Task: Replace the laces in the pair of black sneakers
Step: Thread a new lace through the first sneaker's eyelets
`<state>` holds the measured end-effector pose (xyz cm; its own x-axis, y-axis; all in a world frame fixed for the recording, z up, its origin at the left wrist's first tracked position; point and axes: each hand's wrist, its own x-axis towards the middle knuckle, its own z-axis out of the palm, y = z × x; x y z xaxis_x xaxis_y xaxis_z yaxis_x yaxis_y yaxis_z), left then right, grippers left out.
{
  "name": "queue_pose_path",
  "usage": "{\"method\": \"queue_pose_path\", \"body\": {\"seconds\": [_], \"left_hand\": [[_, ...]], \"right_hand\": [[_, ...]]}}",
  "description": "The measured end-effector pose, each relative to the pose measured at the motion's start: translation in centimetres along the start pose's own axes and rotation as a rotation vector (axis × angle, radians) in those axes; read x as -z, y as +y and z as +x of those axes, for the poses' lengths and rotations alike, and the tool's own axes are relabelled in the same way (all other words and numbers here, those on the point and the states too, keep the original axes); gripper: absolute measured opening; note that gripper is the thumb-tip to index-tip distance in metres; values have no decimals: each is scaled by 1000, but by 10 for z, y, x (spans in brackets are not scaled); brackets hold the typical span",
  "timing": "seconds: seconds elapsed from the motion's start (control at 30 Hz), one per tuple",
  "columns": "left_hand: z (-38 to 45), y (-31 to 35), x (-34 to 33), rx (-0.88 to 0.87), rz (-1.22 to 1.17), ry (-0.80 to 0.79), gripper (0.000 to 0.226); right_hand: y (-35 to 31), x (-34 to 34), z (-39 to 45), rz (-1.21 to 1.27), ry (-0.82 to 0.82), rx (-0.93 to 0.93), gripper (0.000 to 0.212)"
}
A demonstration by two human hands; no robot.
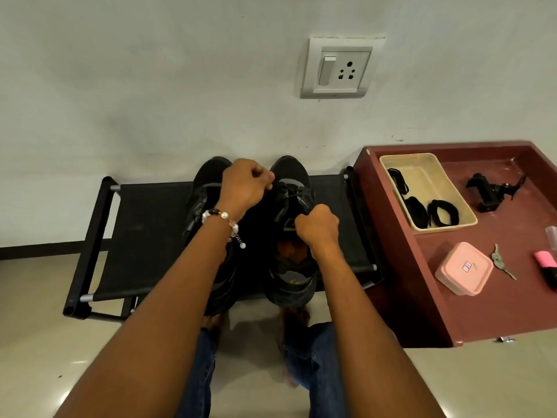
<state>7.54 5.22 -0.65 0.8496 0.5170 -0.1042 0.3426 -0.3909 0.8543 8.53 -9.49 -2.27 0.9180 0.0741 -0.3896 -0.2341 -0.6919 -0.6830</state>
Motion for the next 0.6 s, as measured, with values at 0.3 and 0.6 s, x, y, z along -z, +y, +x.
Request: {"method": "queue_pose_path", "body": {"seconds": [0.3, 0.6], "left_hand": [[-13, 45, 52, 164, -693, -49, 7], [-21, 72, 63, 196, -1200, -251, 24]], "right_hand": [[-13, 19, 2, 100, 67, 309, 34], [-29, 0, -13, 251, -386, 690, 26]]}}
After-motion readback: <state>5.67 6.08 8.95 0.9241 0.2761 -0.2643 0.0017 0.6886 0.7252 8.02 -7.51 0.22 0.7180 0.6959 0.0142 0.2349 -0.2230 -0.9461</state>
